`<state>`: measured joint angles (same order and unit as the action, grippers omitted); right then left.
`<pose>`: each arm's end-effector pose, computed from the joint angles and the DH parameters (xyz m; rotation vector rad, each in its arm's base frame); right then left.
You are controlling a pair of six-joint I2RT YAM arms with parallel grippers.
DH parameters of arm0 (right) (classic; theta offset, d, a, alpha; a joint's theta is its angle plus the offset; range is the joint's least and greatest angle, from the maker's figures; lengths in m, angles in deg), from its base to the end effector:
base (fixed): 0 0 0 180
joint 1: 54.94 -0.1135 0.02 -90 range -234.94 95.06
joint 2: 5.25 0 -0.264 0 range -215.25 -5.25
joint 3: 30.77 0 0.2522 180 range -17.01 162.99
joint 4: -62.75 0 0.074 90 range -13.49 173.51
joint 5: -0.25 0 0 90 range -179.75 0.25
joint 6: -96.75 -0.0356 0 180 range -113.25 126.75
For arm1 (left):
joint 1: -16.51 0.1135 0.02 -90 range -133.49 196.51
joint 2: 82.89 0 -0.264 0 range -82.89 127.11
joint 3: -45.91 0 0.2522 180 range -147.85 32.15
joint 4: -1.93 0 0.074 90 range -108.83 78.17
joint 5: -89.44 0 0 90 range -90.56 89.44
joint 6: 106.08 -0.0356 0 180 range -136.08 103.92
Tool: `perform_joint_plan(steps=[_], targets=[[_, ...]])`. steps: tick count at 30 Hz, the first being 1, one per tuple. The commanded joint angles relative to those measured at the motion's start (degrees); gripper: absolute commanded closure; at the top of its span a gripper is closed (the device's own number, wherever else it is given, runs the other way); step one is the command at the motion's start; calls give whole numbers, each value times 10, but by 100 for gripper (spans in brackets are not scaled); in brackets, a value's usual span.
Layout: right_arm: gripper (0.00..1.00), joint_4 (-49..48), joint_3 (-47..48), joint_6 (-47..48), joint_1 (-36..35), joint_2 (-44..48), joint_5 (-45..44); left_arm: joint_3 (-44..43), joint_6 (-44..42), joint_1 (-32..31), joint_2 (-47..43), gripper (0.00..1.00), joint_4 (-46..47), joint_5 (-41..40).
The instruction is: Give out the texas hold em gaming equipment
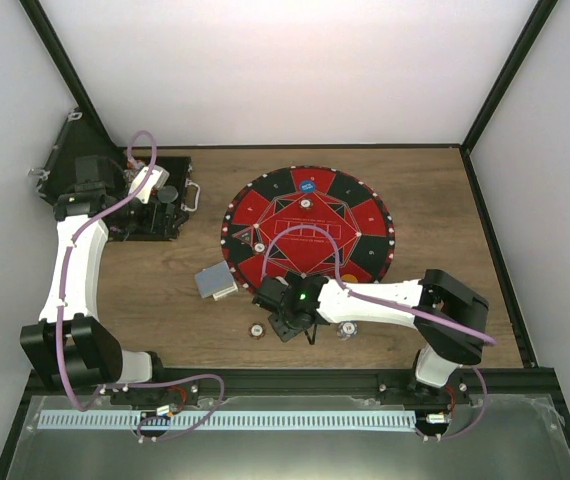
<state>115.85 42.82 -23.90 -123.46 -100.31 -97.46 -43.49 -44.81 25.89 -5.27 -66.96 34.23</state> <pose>0.1169 0.2840 0.1788 -0.9035 2.7141 0.1701 0.2661 0.0234 0.3362 0.6148 2.3013 -0.4738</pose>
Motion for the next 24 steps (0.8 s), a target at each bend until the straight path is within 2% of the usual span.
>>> perform_joint_plan(steps=[1, 11, 17, 24], targets=[[62, -1, 4, -1, -4, 1, -11, -8, -2, 3, -11, 0, 3, 4], [78, 10, 24, 4, 2, 10, -6, -8, -3, 3, -13, 0, 2, 1], [87, 13, 53, 30, 46, 25, -3, -12, -3, 3, -15, 0, 0, 2], [88, 8, 134, 85, 88, -31, -6, -14, -4, 3, -16, 0, -1, -5]])
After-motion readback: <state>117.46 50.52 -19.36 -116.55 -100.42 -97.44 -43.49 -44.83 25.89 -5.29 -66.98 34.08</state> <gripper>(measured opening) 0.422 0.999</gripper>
